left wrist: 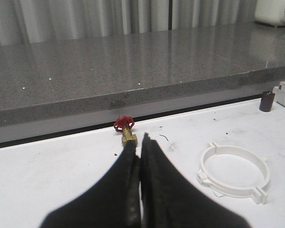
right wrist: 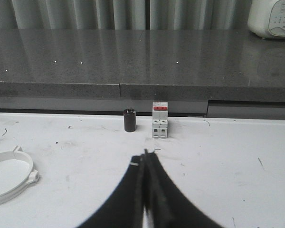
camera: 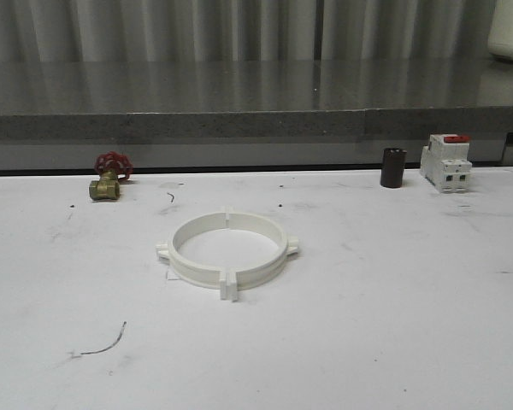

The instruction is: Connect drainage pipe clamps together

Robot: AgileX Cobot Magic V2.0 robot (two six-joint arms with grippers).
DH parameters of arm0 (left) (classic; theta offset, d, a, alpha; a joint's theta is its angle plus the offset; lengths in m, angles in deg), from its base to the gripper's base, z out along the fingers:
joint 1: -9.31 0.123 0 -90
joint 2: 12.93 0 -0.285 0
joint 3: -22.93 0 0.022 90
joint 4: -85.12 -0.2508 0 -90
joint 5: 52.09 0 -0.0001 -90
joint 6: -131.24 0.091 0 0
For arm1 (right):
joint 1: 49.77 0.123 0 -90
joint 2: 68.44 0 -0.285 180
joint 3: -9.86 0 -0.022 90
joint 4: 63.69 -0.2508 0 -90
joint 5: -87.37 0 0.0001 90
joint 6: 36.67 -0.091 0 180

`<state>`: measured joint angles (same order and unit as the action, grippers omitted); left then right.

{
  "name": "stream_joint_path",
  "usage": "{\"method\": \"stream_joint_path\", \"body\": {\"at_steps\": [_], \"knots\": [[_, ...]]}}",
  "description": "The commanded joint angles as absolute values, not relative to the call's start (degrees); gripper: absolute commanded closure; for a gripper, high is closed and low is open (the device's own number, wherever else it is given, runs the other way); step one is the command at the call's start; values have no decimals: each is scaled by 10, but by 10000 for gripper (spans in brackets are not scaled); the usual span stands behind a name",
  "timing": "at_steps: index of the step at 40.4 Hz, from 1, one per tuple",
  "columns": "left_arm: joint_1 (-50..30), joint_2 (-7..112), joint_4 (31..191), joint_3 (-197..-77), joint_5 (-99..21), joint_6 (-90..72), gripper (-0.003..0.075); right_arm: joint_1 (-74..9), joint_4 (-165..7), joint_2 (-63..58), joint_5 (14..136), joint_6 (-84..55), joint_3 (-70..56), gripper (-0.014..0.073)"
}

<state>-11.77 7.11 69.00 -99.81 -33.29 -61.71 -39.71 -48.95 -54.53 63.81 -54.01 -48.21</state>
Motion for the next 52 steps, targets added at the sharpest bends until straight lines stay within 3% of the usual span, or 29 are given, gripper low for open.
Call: {"method": "stream_joint_path", "body": {"at_steps": [1, 26, 32, 45, 52], "knots": [[-116, 77, 688, -1014, -375, -618, 741, -400, -477, -539, 686, -535, -468, 664], [-116, 77, 693, -1004, -383, -617, 741, -400, -477, -539, 686, -535, -468, 664], [-112, 66, 795, -977, -411, -500, 741, -400, -477, -539, 686, -535, -468, 664], [31, -63, 896, -866, -439, -452, 741, -400, -477, -539, 686, -535, -468, 664], [64, -67, 897, -820, -454, -449, 741, -400, -477, -538, 686, -535, -468, 664]]}}
